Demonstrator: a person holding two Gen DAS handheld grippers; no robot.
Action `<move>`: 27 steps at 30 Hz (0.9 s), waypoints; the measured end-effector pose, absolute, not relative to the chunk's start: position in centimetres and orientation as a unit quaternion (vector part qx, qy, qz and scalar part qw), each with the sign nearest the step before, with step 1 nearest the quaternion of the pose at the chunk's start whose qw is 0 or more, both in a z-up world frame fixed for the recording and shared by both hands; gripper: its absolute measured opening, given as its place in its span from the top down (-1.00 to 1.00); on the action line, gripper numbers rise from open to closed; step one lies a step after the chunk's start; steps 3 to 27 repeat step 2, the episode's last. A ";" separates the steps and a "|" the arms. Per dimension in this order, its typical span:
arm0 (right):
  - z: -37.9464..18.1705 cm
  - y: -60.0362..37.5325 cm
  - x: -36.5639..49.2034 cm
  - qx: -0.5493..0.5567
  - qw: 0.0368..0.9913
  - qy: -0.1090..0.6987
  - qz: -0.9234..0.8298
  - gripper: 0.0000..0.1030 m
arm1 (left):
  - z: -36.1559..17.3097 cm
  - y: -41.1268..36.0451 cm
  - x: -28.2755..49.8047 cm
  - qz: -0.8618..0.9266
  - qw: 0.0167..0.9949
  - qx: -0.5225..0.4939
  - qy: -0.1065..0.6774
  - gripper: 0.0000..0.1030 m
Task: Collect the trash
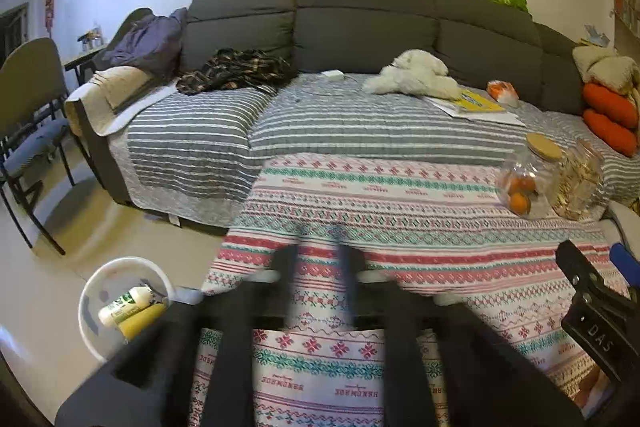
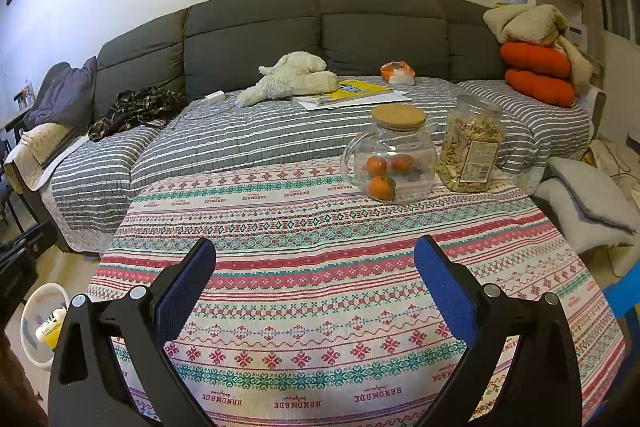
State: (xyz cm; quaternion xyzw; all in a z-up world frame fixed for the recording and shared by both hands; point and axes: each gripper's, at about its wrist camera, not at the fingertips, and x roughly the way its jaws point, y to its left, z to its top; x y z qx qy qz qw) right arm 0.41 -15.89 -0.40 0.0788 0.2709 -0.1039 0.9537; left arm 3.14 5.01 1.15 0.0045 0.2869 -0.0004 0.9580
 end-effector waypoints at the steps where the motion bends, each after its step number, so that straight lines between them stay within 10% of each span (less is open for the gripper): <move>1: -0.4 -15.9 0.4 0.079 0.954 0.271 -0.104 -0.87 | 1.3 5.1 3.1 -0.004 0.958 0.001 0.286 -0.20; 2: -0.4 -16.0 0.4 0.081 0.954 0.270 -0.104 -0.87 | 1.3 5.0 3.0 -0.004 0.959 0.002 0.285 -0.50; 27: -0.4 -16.0 0.4 0.081 0.954 0.270 -0.104 -0.87 | 1.3 5.0 3.0 -0.004 0.959 0.002 0.285 -0.50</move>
